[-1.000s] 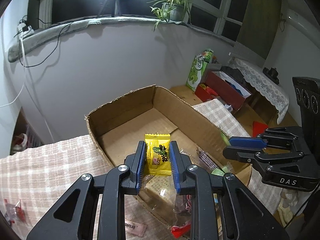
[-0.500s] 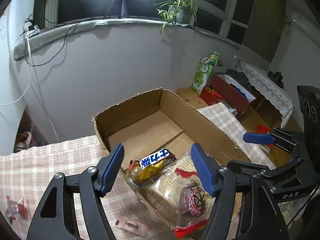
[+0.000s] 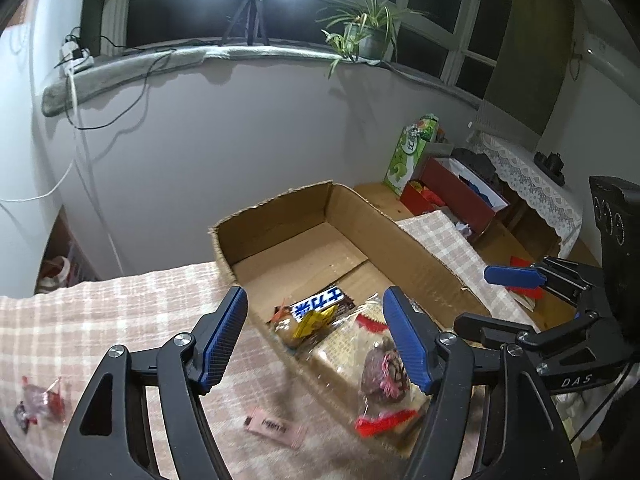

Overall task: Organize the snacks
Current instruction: 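Move both grippers back from the box toward the table, then close the left gripper on the green mint candy while the right gripper grasps the pink packet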

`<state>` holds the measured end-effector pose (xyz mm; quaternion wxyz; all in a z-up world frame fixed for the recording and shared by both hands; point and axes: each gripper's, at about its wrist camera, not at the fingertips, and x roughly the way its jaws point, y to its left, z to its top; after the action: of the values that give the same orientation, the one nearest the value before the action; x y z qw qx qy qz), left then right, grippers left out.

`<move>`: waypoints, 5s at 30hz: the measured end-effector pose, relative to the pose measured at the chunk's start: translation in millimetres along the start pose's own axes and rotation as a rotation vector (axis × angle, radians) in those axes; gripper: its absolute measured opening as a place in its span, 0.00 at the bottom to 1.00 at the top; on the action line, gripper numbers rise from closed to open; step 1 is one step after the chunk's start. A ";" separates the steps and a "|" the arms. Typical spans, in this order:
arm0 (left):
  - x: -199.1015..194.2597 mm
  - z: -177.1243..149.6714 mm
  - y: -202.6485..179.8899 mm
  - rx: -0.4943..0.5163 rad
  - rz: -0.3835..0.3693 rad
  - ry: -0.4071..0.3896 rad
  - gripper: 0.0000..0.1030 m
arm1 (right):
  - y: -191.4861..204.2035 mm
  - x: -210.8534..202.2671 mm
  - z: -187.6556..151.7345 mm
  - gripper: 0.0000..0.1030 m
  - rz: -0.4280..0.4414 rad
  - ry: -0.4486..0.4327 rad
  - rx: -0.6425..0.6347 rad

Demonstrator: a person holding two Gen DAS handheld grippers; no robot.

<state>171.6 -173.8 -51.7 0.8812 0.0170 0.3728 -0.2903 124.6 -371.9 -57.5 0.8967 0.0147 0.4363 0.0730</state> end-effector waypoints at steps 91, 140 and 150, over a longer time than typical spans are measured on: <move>-100.0 -195.0 152.5 -0.262 0.081 0.082 0.64 | 190.8 111.8 -44.5 0.42 -0.121 0.112 -0.144; -101.5 -197.4 157.0 -0.266 0.101 0.084 0.43 | 154.1 71.4 -91.1 0.43 -0.115 0.030 0.096; -100.0 -197.3 152.5 -0.237 0.127 0.090 0.23 | 171.2 82.1 -84.8 0.20 -0.157 0.016 -0.003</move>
<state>68.5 51.4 -155.7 0.8760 -0.0508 0.4418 -0.1866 87.8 -194.0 -158.6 0.8962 -0.0217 0.4430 0.0034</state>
